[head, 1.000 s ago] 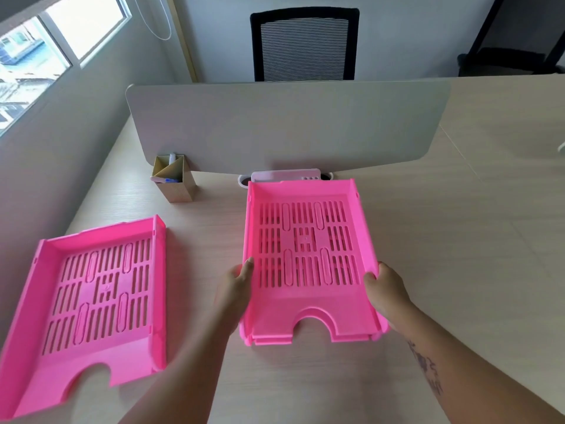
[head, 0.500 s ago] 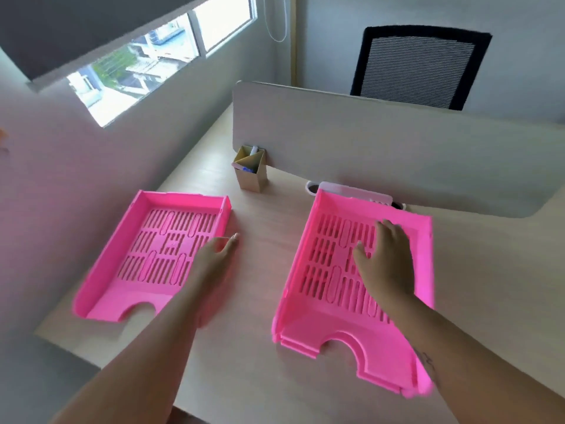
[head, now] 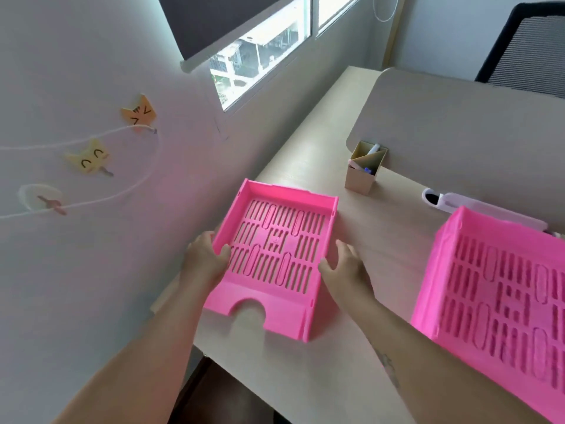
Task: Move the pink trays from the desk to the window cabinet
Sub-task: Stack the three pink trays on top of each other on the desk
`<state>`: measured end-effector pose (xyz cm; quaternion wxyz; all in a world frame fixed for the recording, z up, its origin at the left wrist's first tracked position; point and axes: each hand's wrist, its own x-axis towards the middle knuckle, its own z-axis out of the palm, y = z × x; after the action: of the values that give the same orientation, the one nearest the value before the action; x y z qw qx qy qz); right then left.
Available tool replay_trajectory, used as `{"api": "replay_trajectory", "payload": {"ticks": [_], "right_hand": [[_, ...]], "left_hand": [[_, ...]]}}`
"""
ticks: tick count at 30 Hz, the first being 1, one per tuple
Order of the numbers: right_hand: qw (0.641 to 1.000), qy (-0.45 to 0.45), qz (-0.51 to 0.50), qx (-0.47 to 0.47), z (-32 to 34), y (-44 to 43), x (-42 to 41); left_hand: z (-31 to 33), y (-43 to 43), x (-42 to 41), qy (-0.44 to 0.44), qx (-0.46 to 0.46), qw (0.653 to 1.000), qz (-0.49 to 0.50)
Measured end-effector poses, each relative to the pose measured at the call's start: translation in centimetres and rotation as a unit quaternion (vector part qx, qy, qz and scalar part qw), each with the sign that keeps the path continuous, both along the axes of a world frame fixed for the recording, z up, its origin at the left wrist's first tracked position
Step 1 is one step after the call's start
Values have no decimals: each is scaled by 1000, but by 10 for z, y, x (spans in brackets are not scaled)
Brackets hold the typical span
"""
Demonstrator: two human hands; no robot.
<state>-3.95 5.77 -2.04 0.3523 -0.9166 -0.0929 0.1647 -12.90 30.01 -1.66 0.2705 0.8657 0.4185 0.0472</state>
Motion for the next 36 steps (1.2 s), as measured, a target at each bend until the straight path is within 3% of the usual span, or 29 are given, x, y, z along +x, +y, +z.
{"api": "replay_trajectory", "payload": {"ticks": [3,6,15,23,30,36], "right_hand": [[994,99,-39,31,-22,25,-4],[985,138,-95,27,-37,37,-5],[980,10,-196,21,19,4,26],[961,-101,-249,63,64,-136,35],[944,-129,-298,54,75,-292,10],[942,-98,-316,56,52,-356,-11]], "left_hand": [[-20,22,-5,51,-31,998,30],[-33,32,-10,56,-59,996,28],[25,12,19,-55,-62,996,-38],[79,-113,50,-123,-91,980,-126],[77,-260,53,-106,-125,968,-189],[59,-324,49,-87,-106,968,-212]]}}
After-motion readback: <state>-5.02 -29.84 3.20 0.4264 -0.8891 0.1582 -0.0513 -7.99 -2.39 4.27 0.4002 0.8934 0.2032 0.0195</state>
